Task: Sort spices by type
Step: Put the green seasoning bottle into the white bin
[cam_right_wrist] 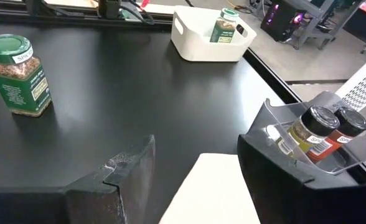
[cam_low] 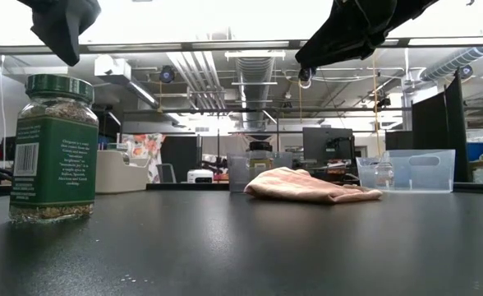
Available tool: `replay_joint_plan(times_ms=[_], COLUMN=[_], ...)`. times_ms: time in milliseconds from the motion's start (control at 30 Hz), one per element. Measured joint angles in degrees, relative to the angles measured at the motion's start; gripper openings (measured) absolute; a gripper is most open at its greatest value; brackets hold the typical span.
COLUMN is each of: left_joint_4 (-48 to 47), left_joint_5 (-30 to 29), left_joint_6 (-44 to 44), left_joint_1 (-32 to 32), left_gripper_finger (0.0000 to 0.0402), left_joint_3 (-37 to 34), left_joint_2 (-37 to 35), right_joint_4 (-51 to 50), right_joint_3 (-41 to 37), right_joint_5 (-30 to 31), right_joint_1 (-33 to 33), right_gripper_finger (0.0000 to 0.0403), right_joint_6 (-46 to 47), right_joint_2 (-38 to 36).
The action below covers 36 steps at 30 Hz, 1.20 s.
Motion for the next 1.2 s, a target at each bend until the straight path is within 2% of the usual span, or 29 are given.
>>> replay_joint_plan(times_ms=[167,567,767,1000,1200], left_joint_4=[0.00,1.57,4.84,6.49,7.10], left_joint_5=[-0.10,-3.53,-2.87,0.48,0.56], left_joint_6=[0.15,1.71,4.41,6.23,7.20], left_joint_1=[0.02,0.64,1.58,3.06,3.21], left_gripper_finger=[0.0367,0.0368,0.0367,0.0366,0.0366], left_joint_3=[0.00,0.00,0.00,-0.13,-0.15], left_joint_2=[0.05,3.81,6.26,10.13,11.44], right_joint_4=[0.00,0.00,0.00,-0.02,-0.04], right_joint_3=[0.00,0.00,0.00,-0.04,-0.26], right_joint_5=[0.02,0.02,0.02,0.01,0.00], right_joint_1=[0.00,0.00,0.00,0.00,0.00], right_gripper_finger=[0.0219,0.0219,0.0219,0.0219,0.0219], right_joint_6=[0.00,0.00,0.00,-0.02,-0.01], right_joint_2=[0.00,0.00,0.00,0.00,0.00])
